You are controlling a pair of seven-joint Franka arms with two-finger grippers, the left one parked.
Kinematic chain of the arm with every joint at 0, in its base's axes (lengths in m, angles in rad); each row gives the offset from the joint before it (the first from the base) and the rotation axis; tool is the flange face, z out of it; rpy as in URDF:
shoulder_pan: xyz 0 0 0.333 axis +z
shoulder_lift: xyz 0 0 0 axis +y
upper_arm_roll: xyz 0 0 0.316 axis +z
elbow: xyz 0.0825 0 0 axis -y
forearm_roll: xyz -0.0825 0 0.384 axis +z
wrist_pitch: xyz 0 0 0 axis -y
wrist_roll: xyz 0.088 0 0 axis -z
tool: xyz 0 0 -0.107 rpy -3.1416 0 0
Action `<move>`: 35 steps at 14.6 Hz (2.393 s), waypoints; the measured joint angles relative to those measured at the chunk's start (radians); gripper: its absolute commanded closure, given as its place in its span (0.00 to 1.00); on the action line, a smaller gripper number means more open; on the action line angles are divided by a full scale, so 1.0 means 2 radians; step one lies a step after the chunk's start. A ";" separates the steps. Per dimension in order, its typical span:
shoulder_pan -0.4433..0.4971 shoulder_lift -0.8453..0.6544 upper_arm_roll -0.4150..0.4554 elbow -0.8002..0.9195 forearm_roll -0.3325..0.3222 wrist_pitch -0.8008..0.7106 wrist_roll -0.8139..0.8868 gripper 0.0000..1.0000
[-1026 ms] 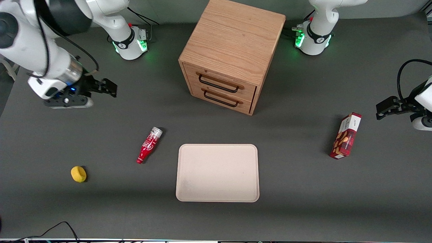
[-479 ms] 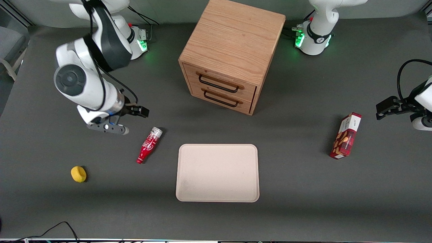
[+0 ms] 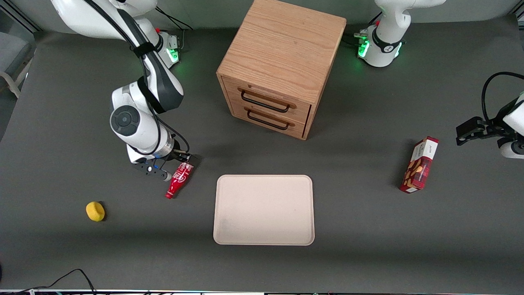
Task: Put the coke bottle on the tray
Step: 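Lower the right gripper over the bottle and close it around the body, then lift the bottle with the right gripper and carry it over the cream tray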
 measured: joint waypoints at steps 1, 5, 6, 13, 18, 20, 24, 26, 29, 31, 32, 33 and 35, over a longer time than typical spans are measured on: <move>-0.001 0.005 0.000 -0.012 -0.003 0.022 0.009 0.00; -0.005 0.042 -0.005 -0.029 -0.007 0.089 0.041 0.00; -0.006 0.053 -0.007 -0.030 -0.007 0.105 0.043 0.00; -0.010 0.105 -0.022 -0.031 -0.009 0.157 0.051 0.04; -0.010 0.108 -0.022 -0.030 -0.020 0.159 0.054 1.00; -0.010 0.108 -0.023 -0.030 -0.035 0.159 0.056 1.00; -0.010 0.105 -0.023 -0.028 -0.044 0.153 0.057 1.00; -0.010 0.089 -0.023 -0.019 -0.046 0.117 0.057 1.00; -0.010 0.021 -0.022 -0.001 -0.047 0.021 0.056 1.00; -0.010 -0.036 -0.020 0.023 -0.048 -0.073 0.048 1.00; -0.010 -0.060 -0.020 0.043 -0.047 -0.123 0.040 1.00; -0.010 -0.077 -0.020 0.069 -0.047 -0.177 0.027 1.00; -0.010 -0.088 -0.020 0.138 -0.041 -0.274 -0.006 1.00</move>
